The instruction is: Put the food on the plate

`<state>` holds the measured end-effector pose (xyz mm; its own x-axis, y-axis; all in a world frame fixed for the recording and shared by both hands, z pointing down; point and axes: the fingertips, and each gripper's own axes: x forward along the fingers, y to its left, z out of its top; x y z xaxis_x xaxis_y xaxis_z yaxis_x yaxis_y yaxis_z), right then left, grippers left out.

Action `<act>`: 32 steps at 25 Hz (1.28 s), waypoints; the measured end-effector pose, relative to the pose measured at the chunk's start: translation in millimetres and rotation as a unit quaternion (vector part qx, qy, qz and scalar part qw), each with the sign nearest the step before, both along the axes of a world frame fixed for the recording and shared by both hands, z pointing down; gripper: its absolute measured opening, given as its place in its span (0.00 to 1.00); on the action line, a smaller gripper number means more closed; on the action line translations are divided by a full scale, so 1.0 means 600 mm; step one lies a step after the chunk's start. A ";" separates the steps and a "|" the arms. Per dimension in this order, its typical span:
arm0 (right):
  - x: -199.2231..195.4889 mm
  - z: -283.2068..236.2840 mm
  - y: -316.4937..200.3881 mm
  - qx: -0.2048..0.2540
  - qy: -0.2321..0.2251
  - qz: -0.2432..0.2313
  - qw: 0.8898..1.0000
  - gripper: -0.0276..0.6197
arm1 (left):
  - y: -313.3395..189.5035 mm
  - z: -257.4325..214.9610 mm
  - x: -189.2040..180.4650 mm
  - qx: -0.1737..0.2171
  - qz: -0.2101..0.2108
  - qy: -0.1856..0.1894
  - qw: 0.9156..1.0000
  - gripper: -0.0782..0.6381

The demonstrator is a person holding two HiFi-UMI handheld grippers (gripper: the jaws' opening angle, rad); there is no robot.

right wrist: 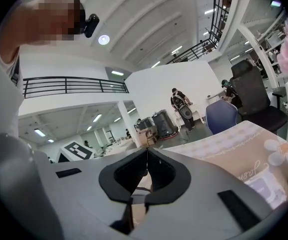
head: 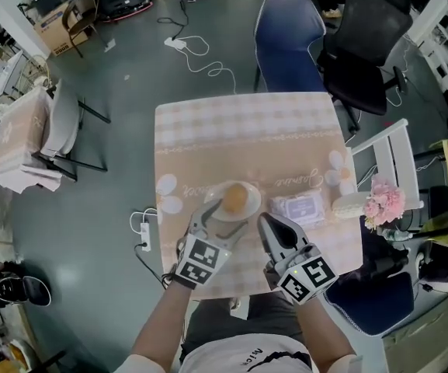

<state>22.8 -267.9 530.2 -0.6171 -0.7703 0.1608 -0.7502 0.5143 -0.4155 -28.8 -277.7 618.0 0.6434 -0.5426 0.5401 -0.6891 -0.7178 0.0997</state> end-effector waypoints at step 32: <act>-0.019 -0.216 0.085 0.076 0.014 -0.028 0.997 0.07 | 0.128 -0.338 -0.015 0.068 -0.055 0.183 0.979 0.14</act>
